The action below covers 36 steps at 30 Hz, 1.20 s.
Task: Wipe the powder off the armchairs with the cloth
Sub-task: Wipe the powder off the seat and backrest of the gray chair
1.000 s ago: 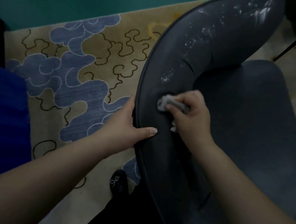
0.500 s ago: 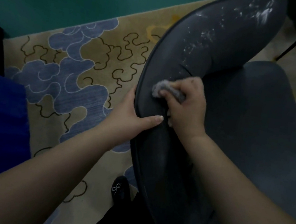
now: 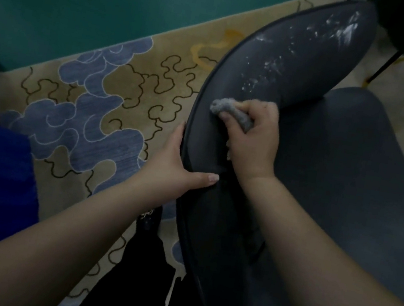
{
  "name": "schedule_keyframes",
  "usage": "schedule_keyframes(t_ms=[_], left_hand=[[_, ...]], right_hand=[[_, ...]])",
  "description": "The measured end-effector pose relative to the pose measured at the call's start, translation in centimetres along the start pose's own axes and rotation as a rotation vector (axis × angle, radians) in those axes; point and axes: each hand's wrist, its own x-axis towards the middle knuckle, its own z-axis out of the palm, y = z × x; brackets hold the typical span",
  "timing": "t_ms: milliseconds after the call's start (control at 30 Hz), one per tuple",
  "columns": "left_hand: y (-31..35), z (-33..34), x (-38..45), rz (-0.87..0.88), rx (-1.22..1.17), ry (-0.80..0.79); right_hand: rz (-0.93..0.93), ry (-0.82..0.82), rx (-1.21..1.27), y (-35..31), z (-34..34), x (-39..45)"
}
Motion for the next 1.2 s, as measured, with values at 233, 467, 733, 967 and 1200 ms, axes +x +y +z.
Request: schedule_keyframes(t_ms=[233, 467, 733, 967, 1200], left_hand=[[1.6, -2.8, 4.8, 0.05, 0.181, -0.125], [2.6, -5.2, 8.1, 0.09, 0.22, -0.267], [2.7, -6.1, 10.2, 0.106, 0.249, -0.378], [3.2, -6.0, 12.4, 0.129, 0.196, -0.378], [5.2, -6.2, 15.0, 0.175, 0.229, -0.344]], right_hand=[[-0.045, -0.043, 0.004, -0.3, -0.2, -0.9], [0.195, 0.127, -0.001, -1.2, 0.9, 0.8], [0.269, 0.314, -0.061, -1.7, 1.9, 6.8], [0.202, 0.205, -0.07, -1.9, 1.6, 1.5], [0.244, 0.382, -0.106, -0.5, 2.0, 11.0]])
